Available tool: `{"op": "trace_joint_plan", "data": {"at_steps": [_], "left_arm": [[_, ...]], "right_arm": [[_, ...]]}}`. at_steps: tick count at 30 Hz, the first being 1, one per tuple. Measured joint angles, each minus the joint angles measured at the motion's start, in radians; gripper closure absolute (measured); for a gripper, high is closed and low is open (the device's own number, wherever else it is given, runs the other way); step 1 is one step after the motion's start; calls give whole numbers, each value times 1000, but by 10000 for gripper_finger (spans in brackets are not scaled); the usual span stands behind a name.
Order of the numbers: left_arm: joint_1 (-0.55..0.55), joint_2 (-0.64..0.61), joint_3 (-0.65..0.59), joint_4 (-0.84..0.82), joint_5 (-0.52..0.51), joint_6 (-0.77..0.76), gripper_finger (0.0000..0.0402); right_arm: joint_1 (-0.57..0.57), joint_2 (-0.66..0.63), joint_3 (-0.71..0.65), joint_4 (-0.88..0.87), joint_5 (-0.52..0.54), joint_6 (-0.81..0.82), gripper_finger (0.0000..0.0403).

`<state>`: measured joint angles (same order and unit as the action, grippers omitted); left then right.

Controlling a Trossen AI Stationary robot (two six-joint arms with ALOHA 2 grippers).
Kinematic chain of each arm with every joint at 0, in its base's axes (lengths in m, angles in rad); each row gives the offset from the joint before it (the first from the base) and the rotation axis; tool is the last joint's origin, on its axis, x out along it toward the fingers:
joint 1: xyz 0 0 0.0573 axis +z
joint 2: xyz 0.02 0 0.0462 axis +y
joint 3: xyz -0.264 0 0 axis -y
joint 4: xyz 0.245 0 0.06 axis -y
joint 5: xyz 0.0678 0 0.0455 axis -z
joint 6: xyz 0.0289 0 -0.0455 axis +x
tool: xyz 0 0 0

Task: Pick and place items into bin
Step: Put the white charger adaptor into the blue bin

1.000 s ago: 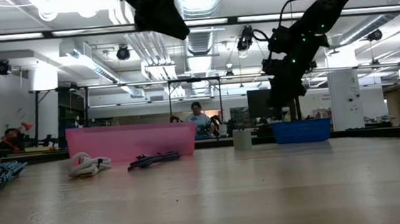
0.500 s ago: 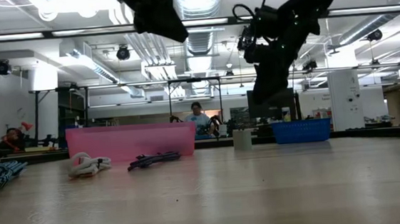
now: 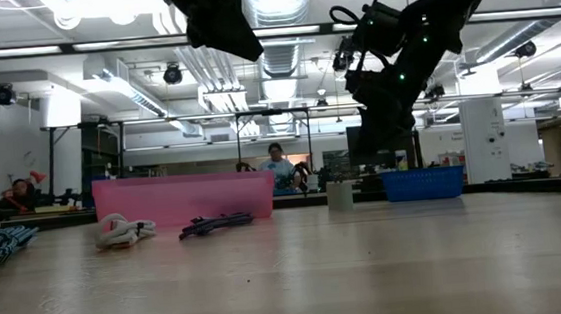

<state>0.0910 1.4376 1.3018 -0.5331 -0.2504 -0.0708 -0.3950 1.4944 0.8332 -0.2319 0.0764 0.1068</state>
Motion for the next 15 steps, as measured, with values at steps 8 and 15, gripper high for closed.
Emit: {"op": "trace_joint_plan", "data": {"at_steps": [8,15], "left_arm": [[0,0,0,0,0,0,278],[0,0,0,0,0,1,278]], "right_arm": [[12,0,-41,89,-5,11,195],[23,1,-53,116,-5,17,195]]}}
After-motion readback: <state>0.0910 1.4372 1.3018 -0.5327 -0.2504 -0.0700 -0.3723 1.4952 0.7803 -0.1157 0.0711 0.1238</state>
